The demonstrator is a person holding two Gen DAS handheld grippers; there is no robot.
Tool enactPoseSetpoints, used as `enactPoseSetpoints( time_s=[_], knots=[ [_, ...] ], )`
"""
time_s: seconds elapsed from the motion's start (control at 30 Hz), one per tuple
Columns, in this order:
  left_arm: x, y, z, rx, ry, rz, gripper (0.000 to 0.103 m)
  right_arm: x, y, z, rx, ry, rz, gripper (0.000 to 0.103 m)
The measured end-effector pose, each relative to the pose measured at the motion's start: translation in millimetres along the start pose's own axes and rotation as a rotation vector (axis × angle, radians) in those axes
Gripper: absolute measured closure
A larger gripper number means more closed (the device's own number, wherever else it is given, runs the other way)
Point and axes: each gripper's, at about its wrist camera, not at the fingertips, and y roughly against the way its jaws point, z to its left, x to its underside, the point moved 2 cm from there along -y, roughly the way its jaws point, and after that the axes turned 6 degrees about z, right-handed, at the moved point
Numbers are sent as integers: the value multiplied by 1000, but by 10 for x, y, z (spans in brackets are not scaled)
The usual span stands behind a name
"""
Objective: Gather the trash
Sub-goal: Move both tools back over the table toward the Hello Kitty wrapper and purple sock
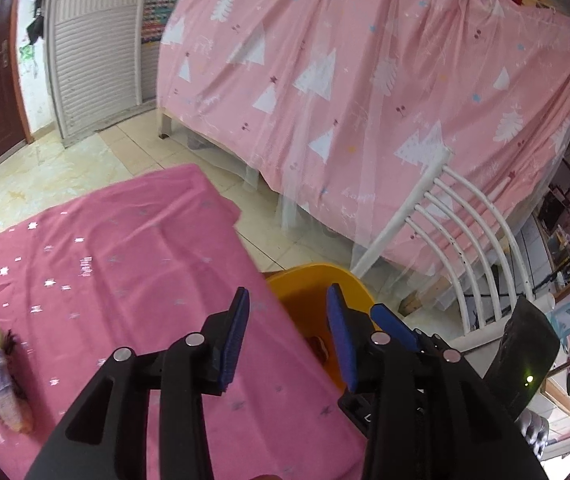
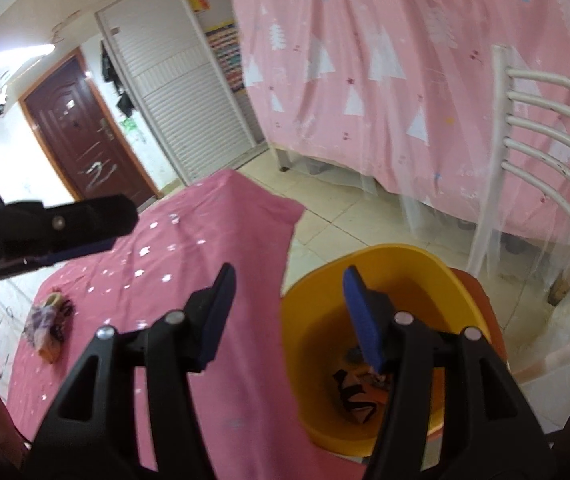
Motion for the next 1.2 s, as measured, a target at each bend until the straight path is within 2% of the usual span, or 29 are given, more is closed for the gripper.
enactPoseSetpoints(
  time_s=[0.2,0.43,0.63,0.9,1.2],
  knots=[
    [82,336,367,-69,36,-68,47,50,32,269,-33,42,-16,44],
    [222,661,957,-118,110,-110,37,136,36,612,-96,97,-15,33],
    [331,861,1441,-208,154,-144,35,245,-71,907,-127,144,31,31],
    [474,1063,2042,-272,240,-165,34,368,-138,1398,-157,237,69,30],
    [683,1169,2508,-304,317,-176,34,493,-179,1949,-218,343,108,28]
  ],
)
